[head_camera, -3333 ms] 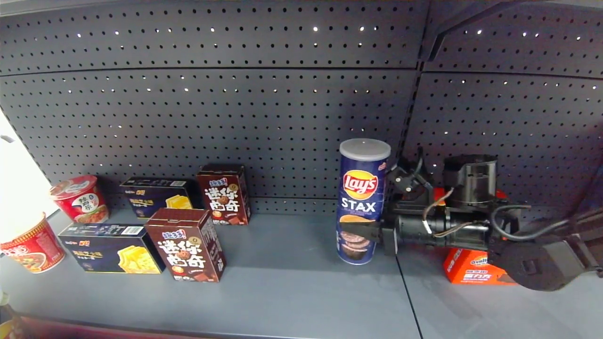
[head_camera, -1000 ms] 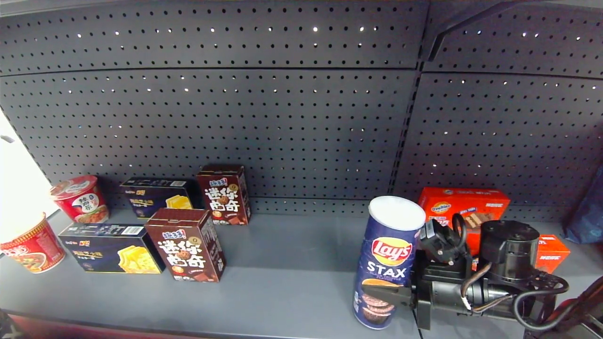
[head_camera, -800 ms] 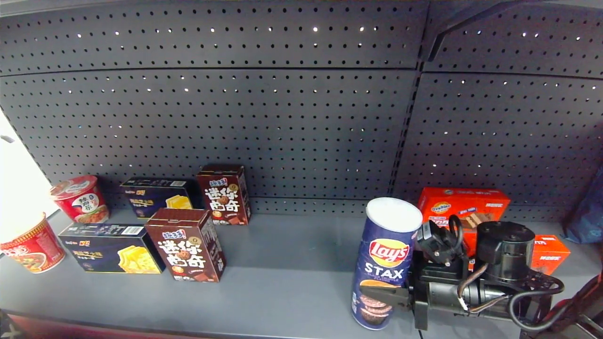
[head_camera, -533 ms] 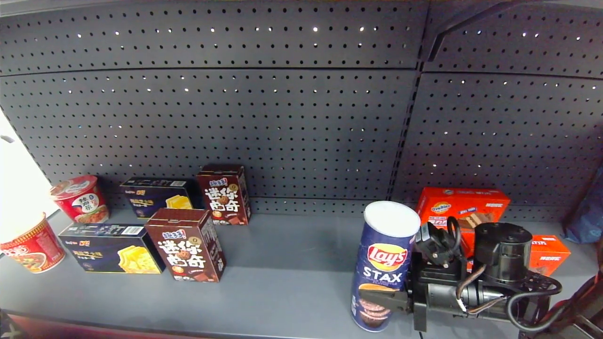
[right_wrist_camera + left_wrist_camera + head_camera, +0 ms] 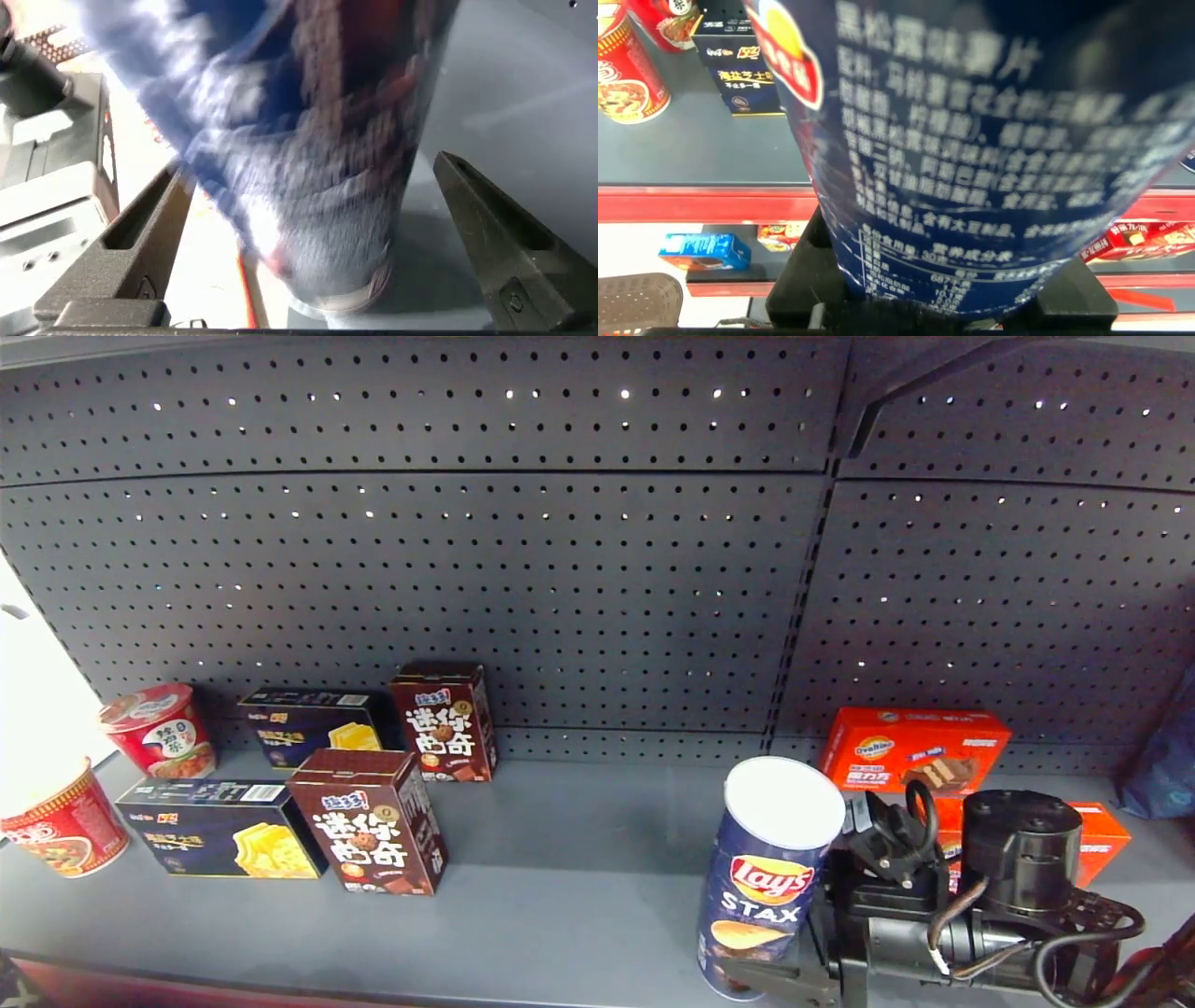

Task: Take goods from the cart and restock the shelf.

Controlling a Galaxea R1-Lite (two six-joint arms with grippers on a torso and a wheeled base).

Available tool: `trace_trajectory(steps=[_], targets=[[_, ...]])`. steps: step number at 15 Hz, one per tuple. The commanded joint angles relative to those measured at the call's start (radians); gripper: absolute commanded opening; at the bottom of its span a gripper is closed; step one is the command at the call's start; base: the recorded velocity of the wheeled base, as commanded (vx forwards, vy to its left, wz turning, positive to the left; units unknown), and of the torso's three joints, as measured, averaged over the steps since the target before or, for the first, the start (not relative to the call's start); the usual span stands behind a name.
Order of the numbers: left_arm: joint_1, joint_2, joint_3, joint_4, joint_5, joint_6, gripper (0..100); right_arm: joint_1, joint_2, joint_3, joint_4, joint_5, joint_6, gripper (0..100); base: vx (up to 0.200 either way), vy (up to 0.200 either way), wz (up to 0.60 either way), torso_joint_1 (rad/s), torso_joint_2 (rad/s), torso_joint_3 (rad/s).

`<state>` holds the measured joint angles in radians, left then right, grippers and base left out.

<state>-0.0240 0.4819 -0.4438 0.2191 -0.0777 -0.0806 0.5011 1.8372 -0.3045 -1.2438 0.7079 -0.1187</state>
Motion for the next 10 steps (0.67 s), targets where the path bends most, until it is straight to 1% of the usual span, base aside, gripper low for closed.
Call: trace_trajectory(steps=[1,3,4,5,6,7,8,9,10], targets=[[-0.005,-0.002,-0.013,-0.001,-0.002,0.002,0,-0.006,-0.105,0.064,0.012,0.004,-0.004,100,0.000,0.000,0.00,0.000,0.00,0.000],[-0.005,0.000,-0.035,-0.004,-0.005,0.005,0,-0.007,-0.196,0.123,0.032,0.004,-0.004,100,0.000,0.000,0.00,0.000,0.00,0.000],[-0.008,0.007,-0.058,-0.007,-0.008,0.012,0,-0.026,-0.305,0.206,0.050,0.004,-0.006,100,0.000,0.000,0.00,0.000,0.00,0.000],[-0.010,0.015,-0.070,-0.007,-0.016,0.032,0,-0.047,-0.380,0.260,0.053,0.004,-0.006,100,0.000,0.000,0.00,0.000,0.00,0.000],[-0.010,0.018,-0.085,-0.007,-0.024,0.068,0,-0.075,-0.464,0.304,0.058,0.004,-0.004,100,0.000,0.000,0.00,0.000,0.00,0.000],[-0.019,0.018,-0.088,-0.006,-0.024,0.098,0,-0.091,-0.552,0.304,0.113,0.004,-0.004,100,0.000,0.000,0.00,0.000,0.00,0.000],[-0.027,0.017,-0.088,-0.004,-0.025,0.117,0,-0.108,-0.676,0.294,0.228,0.004,-0.006,100,0.000,0.000,0.00,0.000,0.00,0.000],[-0.028,0.017,-0.092,-0.007,-0.024,0.131,0,-0.127,-0.814,0.269,0.379,0.004,-0.006,100,0.000,0.000,0.00,0.000,0.00,0.000],[-0.028,0.018,-0.101,-0.009,-0.024,0.145,0,-0.157,-0.952,0.215,0.561,0.004,-0.004,100,0.000,0.000,0.00,0.000,0.00,0.000]])
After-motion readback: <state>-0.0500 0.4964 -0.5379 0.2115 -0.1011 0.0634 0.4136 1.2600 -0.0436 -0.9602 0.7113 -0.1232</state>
